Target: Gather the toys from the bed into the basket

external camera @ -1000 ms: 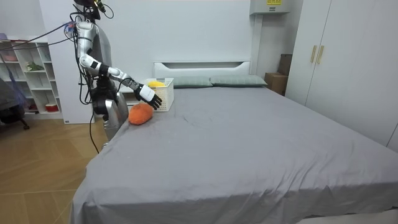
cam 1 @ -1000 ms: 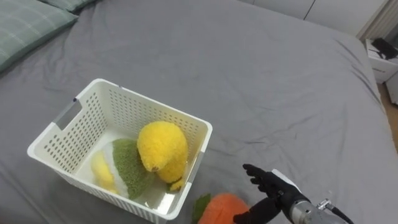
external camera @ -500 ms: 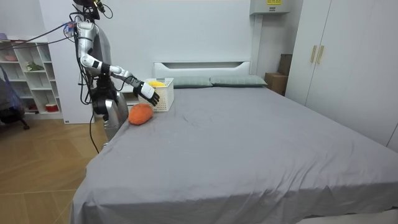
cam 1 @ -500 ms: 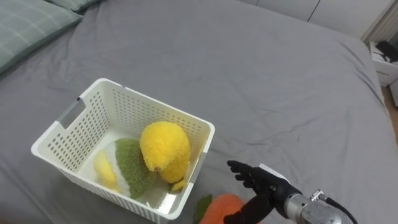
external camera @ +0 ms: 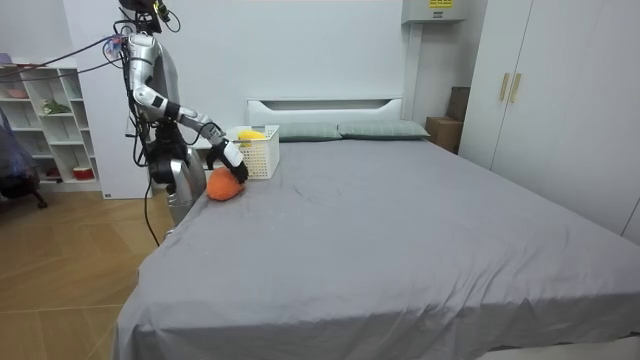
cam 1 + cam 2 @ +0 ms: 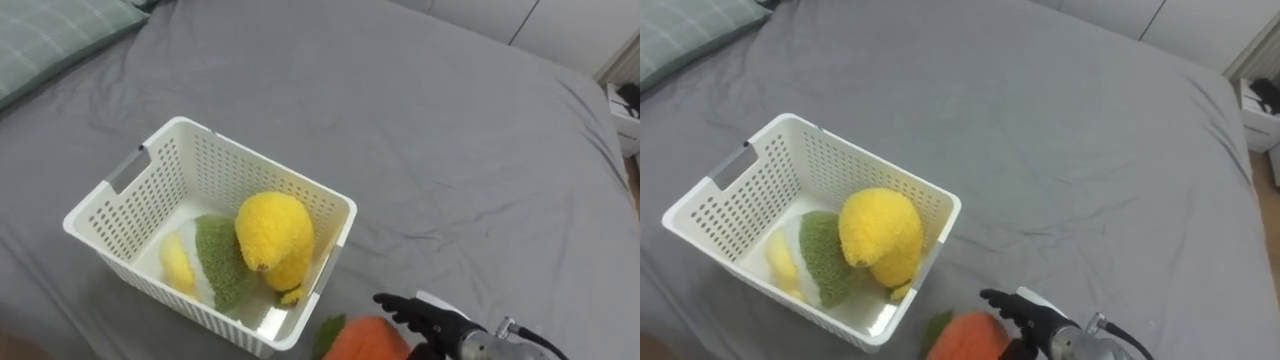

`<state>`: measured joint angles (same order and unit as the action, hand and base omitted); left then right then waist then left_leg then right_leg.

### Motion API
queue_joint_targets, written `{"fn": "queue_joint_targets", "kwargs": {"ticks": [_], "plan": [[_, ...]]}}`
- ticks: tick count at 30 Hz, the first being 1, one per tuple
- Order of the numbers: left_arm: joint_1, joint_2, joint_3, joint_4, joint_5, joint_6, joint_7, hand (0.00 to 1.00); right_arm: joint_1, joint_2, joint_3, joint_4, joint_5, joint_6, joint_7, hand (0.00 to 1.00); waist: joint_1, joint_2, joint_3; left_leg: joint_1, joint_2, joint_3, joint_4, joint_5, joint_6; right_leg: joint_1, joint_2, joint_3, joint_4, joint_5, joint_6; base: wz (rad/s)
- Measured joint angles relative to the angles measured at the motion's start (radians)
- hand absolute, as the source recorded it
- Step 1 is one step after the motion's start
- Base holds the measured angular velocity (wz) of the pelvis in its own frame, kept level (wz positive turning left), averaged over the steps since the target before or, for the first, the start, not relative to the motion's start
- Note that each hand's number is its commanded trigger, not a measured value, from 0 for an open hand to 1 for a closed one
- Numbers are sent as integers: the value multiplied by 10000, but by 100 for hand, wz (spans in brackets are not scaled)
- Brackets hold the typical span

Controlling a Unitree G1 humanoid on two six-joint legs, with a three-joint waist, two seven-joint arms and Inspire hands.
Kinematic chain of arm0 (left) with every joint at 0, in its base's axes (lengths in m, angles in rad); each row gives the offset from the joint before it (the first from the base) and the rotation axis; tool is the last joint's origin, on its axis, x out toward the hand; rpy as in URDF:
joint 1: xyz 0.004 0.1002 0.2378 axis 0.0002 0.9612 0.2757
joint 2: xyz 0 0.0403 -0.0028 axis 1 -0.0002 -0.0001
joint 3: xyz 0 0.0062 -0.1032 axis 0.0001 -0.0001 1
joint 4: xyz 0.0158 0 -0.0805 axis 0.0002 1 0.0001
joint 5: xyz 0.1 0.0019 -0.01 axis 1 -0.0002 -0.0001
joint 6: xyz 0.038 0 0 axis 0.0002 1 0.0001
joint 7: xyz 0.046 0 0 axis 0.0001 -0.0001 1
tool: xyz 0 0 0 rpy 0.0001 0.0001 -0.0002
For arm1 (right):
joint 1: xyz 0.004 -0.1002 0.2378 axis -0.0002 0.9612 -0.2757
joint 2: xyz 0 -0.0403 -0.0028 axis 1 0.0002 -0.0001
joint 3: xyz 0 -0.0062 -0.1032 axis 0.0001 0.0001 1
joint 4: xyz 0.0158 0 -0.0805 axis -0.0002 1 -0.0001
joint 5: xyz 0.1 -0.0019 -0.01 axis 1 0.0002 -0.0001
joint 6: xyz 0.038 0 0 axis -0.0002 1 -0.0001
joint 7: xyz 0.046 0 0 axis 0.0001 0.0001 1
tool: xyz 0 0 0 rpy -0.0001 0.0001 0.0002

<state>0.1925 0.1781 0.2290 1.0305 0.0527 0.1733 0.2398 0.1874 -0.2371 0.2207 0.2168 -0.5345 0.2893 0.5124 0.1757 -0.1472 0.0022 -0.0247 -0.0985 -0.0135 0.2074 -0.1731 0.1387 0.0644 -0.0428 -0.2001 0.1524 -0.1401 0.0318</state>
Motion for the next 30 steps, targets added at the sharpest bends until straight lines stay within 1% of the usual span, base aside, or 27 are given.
{"fn": "queue_joint_targets", "kwargs": {"ticks": [3, 6, 8, 9, 12, 13, 14, 15, 16, 17, 19, 24, 27, 30], "plan": [[107, -20, -6, -14, 1, 110, 199, 0, 9, -4, 0, 121, -321, 167, -61, 0, -11, 31, 20, -3, 0, -22, -12, -4, -5, 15, 7, 25, 0, 0, 0, 0], [182, -16, -47, -106, 0, 155, 309, 0, -43, -3, 41, 510, -495, 176, -191, 0, 0, 55, 24, -3, 0, -47, 19, -7, -10, 36, 10, 25, 0, 0, 0, 1], [184, -14, -63, -108, 2, 152, 331, 0, -52, -2, 72, 796, -571, 179, -236, 0, 69, 72, 31, -5, -3, -58, 50, -8, -12, 39, 10, 24, 4, 0, 0, 2], [182, -11, -65, -92, 7, 153, 338, 0, -44, -3, 144, 928, -609, 194, -279, 0, 133, 76, 34, -5, -3, -58, 61, -10, -13, 39, 9, 24, 5, 0, 0, 0], [199, -12, -74, -70, 66, 180, 342, 0, -19, -4, 358, 994, -607, 198, -321, 0, 172, 82, 39, -11, -3, -61, 91, -13, -17, 57, 10, 25, 7, 0, 0, 0], [197, -12, -83, -70, 76, 181, 342, 0, -19, -4, 372, 995, -607, 197, -323, 11, 187, 87, 42, -11, -4, -61, 98, -13, -18, 57, 9, 24, 7, 0, 0, 0], [194, -1, -165, -70, 77, 185, 350, 0, -19, -5, 385, 996, -602, 197, -353, 54, 209, 106, 56, -24, -8, -79, 118, -17, -18, 55, 9, 13, 7, 0, 0, 5], [193, 0, -225, -70, 77, 188, 350, 0, -19, -4, 403, 1005, -591, 196, -405, 67, 218, 125, 66, -28, -12, -117, 147, -30, -18, 58, 8, -29, 13, 0, 0, 7], [193, 8, -262, -70, 76, 189, 351, 0, -19, -4, 420, 1010, -589, 193, -435, 96, 216, 128, 68, -33, -14, -137, 151, -35, -19, 57, 7, -49, 14, 0, 0, 9], [194, 30, -380, -71, 70, 195, 353, 0, -19, -1, 425, 1013, -568, 184, -483, 100, 202, 139, 75, -46, -17, -175, 157, -43, -22, 52, 6, -82, 13, 0, -1, 9], [196, 40, -553, -72, 70, 203, 353, 0, -25, 1, 423, 1080, -462, 171, -682, 100, 201, 168, 83, -77, -20, -212, 164, -43, -24, 57, 7, -139, 13, 1, -2, 7], [202, 33, -662, -72, 62, 205, 368, 0, -46, 50, 420, 1088, -275, 142, -1115, 100, 182, 250, 80, -80, -19, -291, 165, -45, -34, 58, 17, -195, 5, 1, -2, 4], [207, 33, -735, -71, 63, 200, 437, 0, -43, 69, 421, 1147, -134, 52, -1185, 100, 179, 288, 76, -87, -19, -291, 166, -45, -33, 92, 17, -196, 1, 1, -2, 0], [209, 33, -743, -71, 63, 194, 442, 0, -13, 91, 422, 1214, -32, 41, -1218, 100, 170, 317, 80, -92, -20, -291, 158, -47, -31, 93, 14, -203, -3, 1, -2, 0]]}}
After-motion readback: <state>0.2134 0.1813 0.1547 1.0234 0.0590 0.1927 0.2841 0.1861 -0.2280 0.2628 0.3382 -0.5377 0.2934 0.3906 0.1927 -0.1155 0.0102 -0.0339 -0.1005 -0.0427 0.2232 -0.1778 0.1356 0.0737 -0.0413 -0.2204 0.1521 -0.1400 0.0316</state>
